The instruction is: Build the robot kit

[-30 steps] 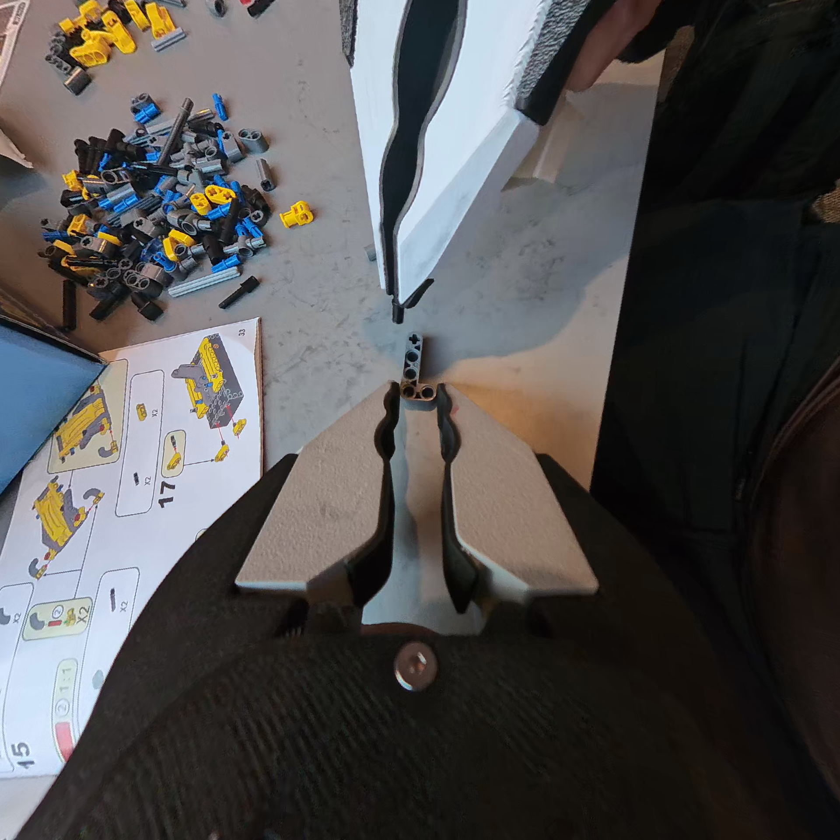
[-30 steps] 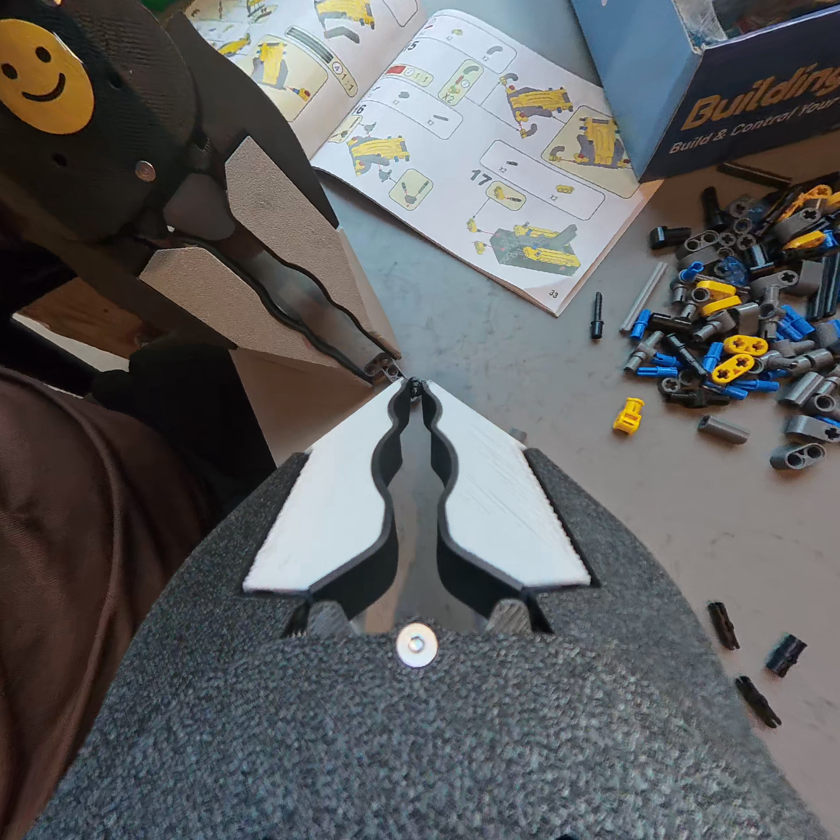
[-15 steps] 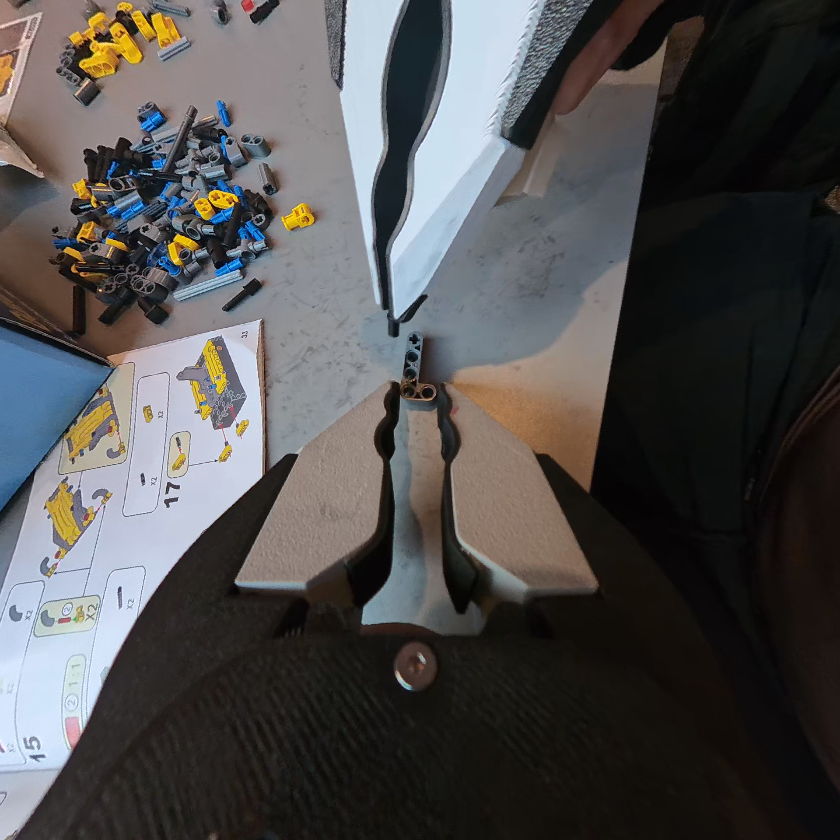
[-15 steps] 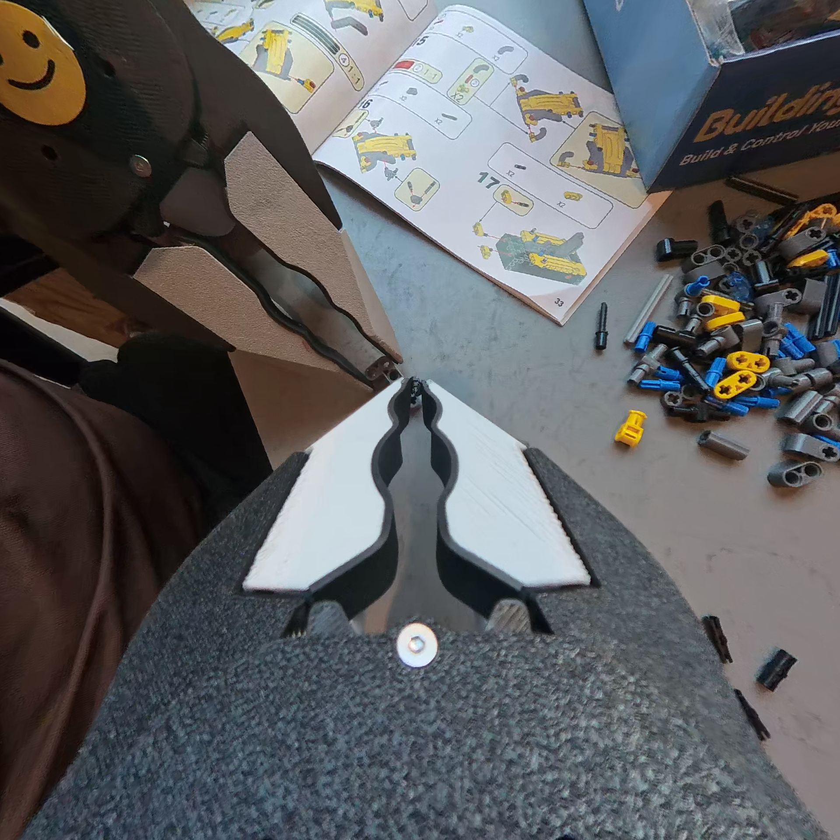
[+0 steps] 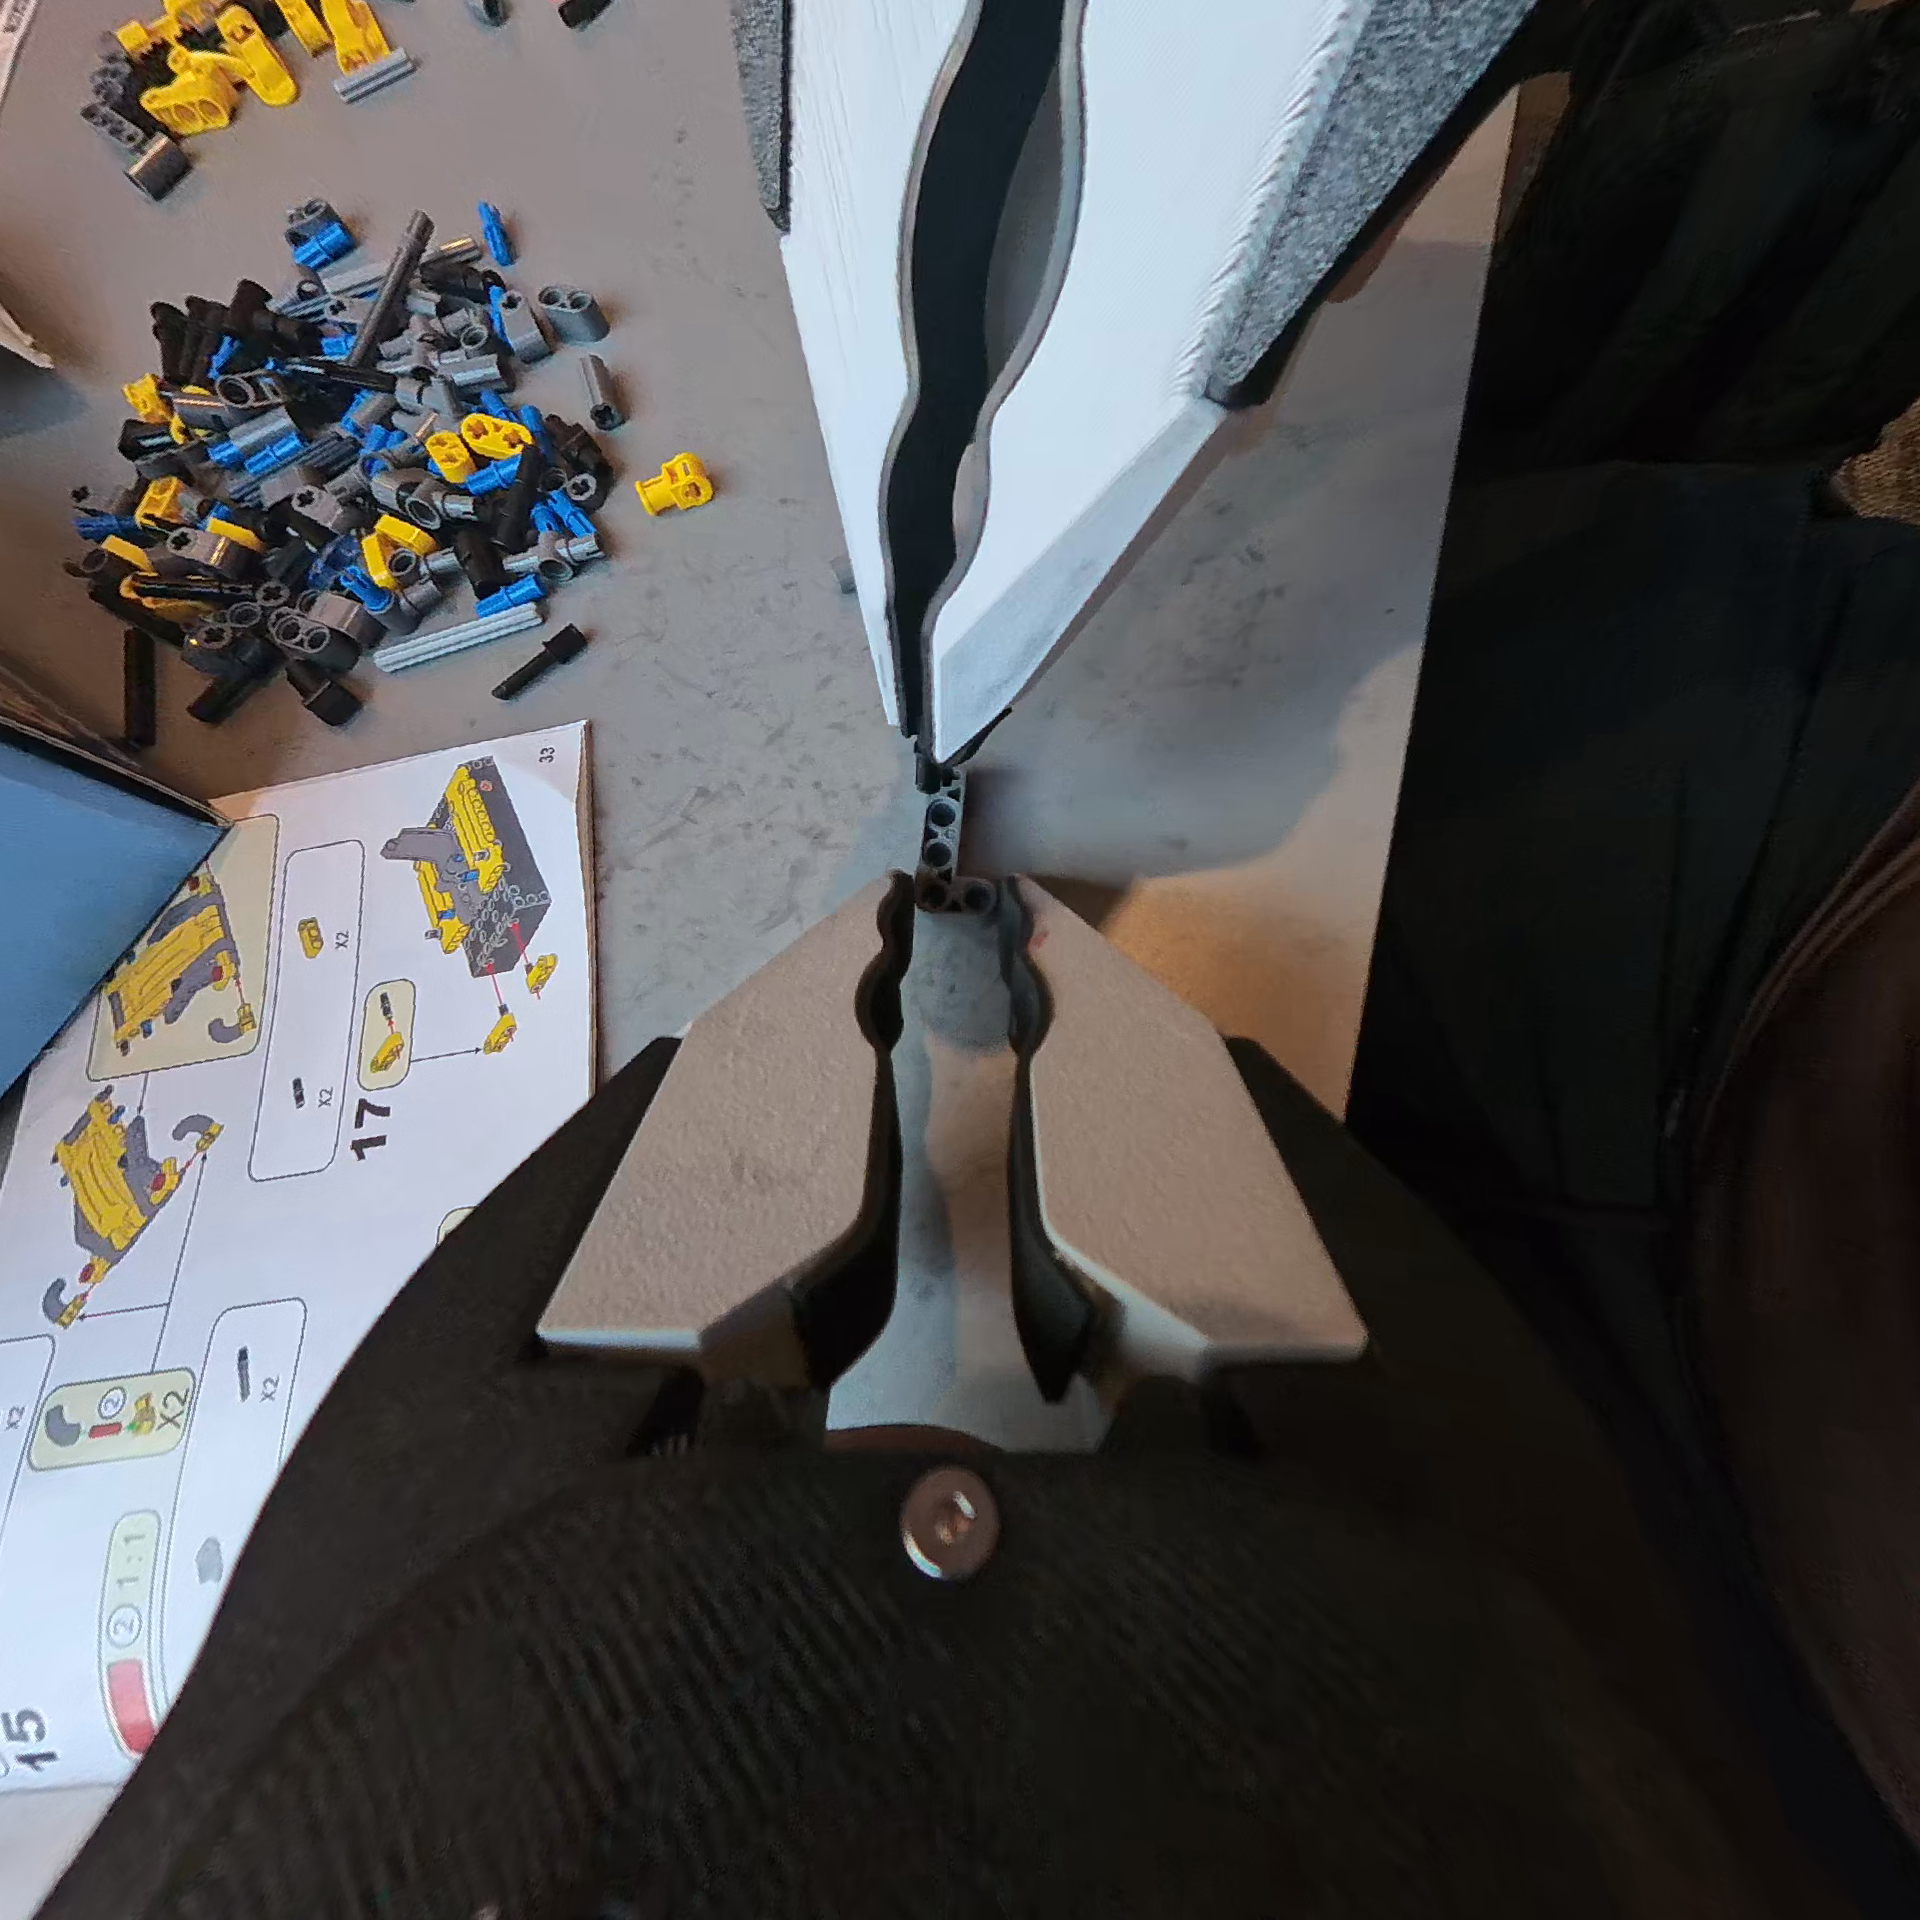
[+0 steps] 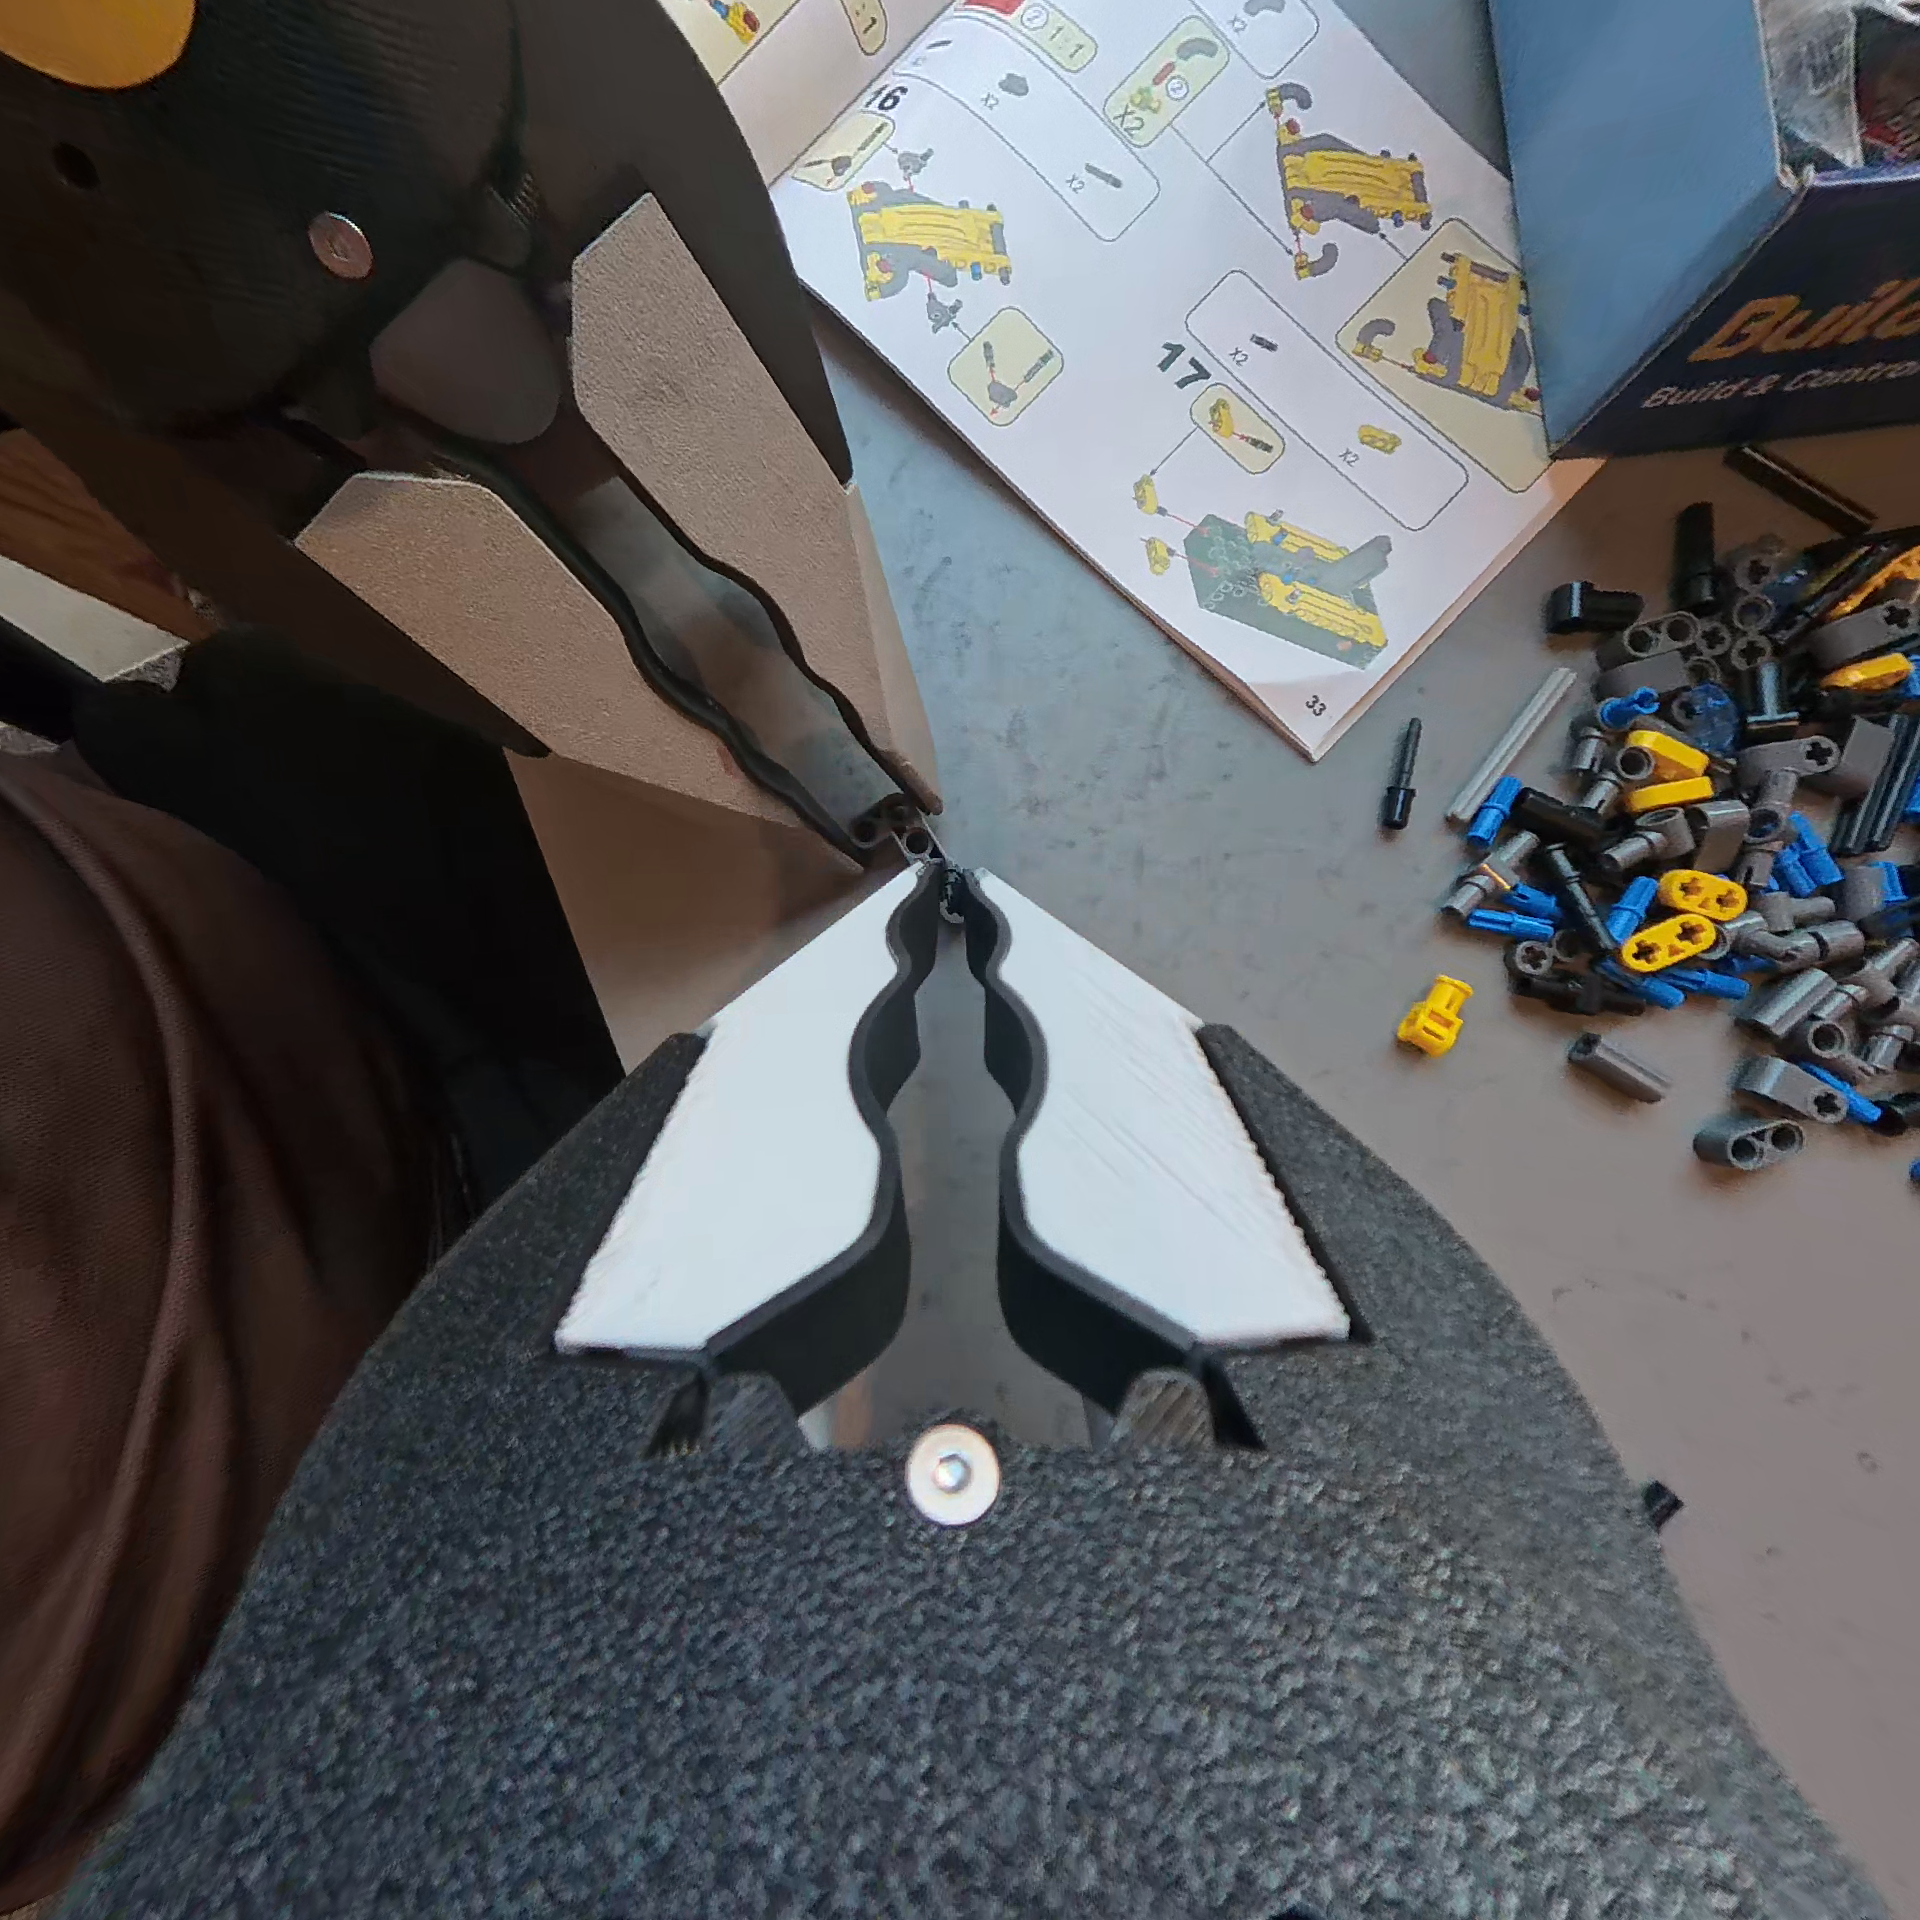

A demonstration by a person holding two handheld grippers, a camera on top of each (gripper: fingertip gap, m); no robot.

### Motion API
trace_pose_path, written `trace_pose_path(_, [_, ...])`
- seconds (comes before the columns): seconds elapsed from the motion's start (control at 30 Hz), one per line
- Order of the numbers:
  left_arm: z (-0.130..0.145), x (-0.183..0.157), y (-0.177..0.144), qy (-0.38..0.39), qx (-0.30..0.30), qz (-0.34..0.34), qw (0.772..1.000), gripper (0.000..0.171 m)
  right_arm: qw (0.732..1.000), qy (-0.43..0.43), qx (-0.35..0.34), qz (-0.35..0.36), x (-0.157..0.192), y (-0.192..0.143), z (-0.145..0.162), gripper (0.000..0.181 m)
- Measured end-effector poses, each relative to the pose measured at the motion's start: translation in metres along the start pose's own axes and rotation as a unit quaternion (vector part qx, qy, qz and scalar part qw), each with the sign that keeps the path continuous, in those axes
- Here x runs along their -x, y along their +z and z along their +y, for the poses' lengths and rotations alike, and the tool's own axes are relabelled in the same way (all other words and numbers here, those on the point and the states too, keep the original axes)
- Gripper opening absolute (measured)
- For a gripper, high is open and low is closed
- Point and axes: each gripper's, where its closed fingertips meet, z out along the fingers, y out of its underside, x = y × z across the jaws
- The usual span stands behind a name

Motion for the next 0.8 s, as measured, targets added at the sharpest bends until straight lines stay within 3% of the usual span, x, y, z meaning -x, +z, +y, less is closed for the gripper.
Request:
trace_pose_path(0.4, [0.0001,-0.0002,0.0001,0.000,0.000,0.001,1.000,0.013,0.994,-0.079,0.080,0.017,0.0015,0.0069,0.0016,0.003])
trace_pose_path(0.8, [0.0002,-0.0004,0.0002,0.001,0.001,0.000,1.000,0.013,0.989,-0.084,0.122,-0.001,0.0032,0.0089,0.0019,0.003])
